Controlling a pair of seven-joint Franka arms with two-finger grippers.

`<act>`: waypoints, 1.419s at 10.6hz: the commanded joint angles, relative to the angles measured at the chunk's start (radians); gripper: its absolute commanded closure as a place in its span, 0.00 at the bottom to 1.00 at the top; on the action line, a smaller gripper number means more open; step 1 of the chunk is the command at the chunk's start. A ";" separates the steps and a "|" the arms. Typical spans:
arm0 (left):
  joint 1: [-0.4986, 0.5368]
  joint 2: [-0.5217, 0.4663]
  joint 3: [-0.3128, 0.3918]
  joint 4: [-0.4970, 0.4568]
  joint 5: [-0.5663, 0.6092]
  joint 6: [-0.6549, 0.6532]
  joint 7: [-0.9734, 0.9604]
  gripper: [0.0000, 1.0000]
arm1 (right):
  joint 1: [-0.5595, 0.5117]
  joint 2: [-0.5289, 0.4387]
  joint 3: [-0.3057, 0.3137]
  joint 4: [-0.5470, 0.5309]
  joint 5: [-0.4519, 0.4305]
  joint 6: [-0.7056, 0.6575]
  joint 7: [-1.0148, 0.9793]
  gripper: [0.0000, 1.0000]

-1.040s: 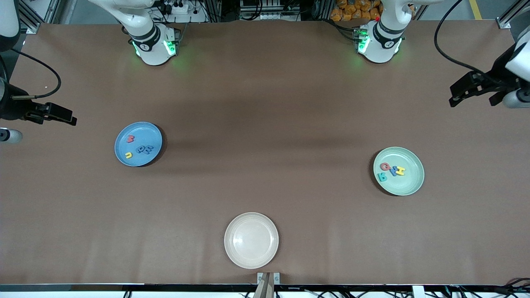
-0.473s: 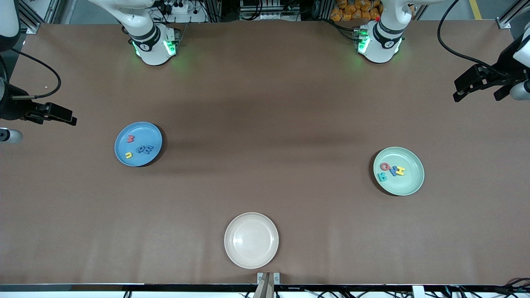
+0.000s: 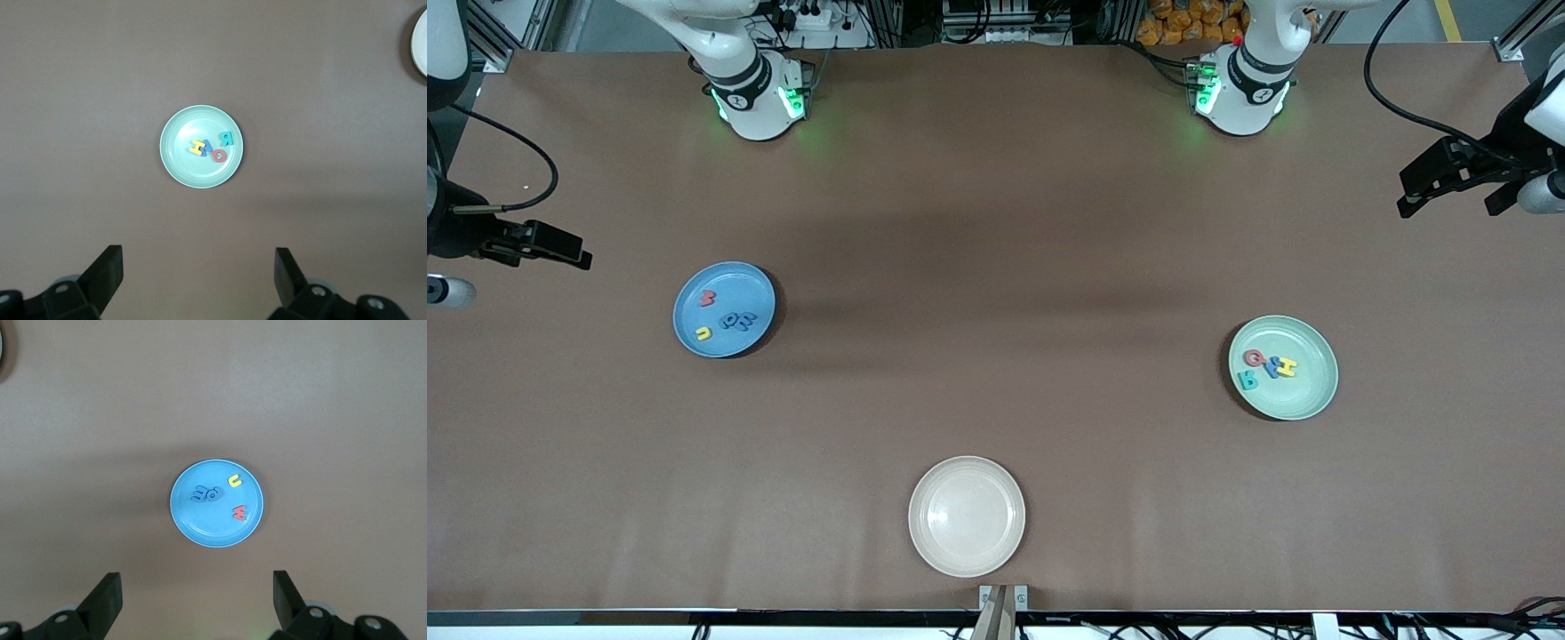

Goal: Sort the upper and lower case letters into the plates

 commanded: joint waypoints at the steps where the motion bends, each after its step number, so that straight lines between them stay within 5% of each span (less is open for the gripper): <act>1: -0.002 -0.018 -0.001 -0.006 0.001 -0.011 0.022 0.00 | -0.011 0.008 0.009 0.022 -0.015 -0.011 0.002 0.00; 11: 0.002 -0.018 -0.005 -0.003 -0.001 -0.011 0.023 0.00 | -0.013 -0.011 -0.038 0.042 -0.033 -0.048 -0.012 0.00; 15: 0.005 -0.017 -0.005 -0.001 -0.001 -0.011 0.023 0.00 | -0.011 -0.075 -0.037 -0.047 -0.047 -0.031 -0.016 0.00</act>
